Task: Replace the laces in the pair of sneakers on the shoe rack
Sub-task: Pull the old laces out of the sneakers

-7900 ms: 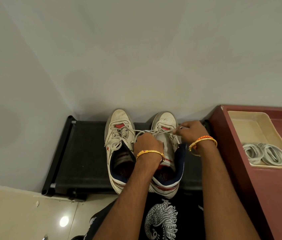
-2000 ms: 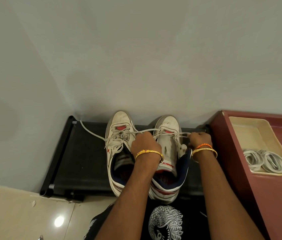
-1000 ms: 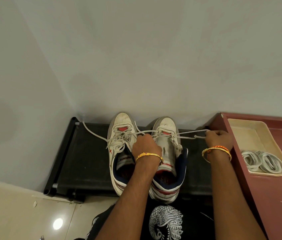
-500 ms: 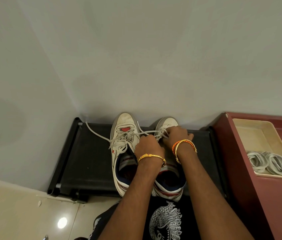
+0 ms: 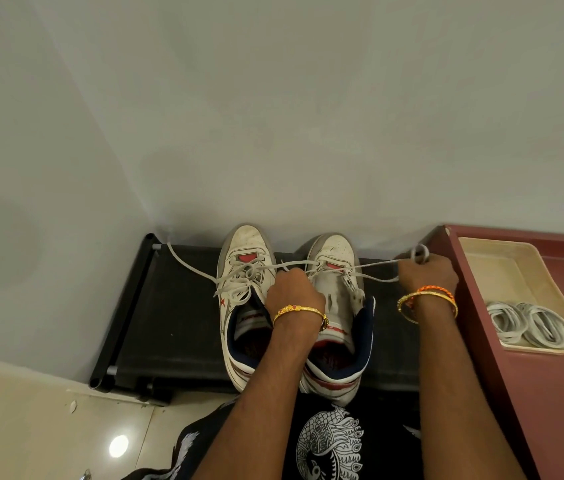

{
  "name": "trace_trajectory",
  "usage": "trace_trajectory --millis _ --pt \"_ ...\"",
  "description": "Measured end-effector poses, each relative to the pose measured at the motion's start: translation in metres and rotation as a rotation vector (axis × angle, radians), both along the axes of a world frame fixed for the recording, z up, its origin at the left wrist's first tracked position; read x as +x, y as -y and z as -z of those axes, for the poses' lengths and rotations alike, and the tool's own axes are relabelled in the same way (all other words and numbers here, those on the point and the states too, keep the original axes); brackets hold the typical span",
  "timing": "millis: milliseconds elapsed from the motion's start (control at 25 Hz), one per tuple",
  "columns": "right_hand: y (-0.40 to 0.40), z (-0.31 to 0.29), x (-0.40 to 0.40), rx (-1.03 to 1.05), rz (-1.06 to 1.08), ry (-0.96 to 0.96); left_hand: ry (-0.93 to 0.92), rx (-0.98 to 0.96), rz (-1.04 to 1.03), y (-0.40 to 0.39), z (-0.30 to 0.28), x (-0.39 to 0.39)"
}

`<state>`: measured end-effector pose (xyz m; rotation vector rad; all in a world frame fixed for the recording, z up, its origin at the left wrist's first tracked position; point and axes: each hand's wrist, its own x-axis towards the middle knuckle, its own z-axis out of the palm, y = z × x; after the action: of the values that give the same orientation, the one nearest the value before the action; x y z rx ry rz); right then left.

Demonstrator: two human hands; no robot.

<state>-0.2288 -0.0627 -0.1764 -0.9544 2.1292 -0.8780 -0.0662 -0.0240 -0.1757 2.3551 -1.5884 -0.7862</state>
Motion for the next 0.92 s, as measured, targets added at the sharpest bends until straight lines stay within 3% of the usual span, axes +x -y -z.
trace_trajectory --millis 160,240,360,440,600,760,920 --pt "0.006 0.0 0.011 -0.137 0.091 0.306 -0.011 -0.001 -0.006 0.001 0.0 -0.001" --pt "0.01 0.002 0.03 -0.202 -0.051 0.365 -0.014 -0.006 -0.006 0.0 0.0 0.0" --pt "0.012 0.013 0.055 -0.054 -0.522 0.044 -0.015 -0.019 0.001 0.0 0.001 0.0" --pt "0.015 0.02 0.066 0.078 -0.672 -0.166 -0.014 -0.025 0.005 0.0 0.001 0.001" --pt "0.017 0.022 0.075 0.186 -0.682 -0.318 -0.013 -0.025 0.001 0.0 0.001 0.0" --pt "0.015 0.019 0.075 0.147 -0.64 -0.318 -0.008 -0.033 -0.003 0.0 0.001 -0.001" --pt "0.009 0.01 0.049 0.046 -0.419 -0.311 -0.029 -0.026 -0.023 0.001 0.001 0.0"
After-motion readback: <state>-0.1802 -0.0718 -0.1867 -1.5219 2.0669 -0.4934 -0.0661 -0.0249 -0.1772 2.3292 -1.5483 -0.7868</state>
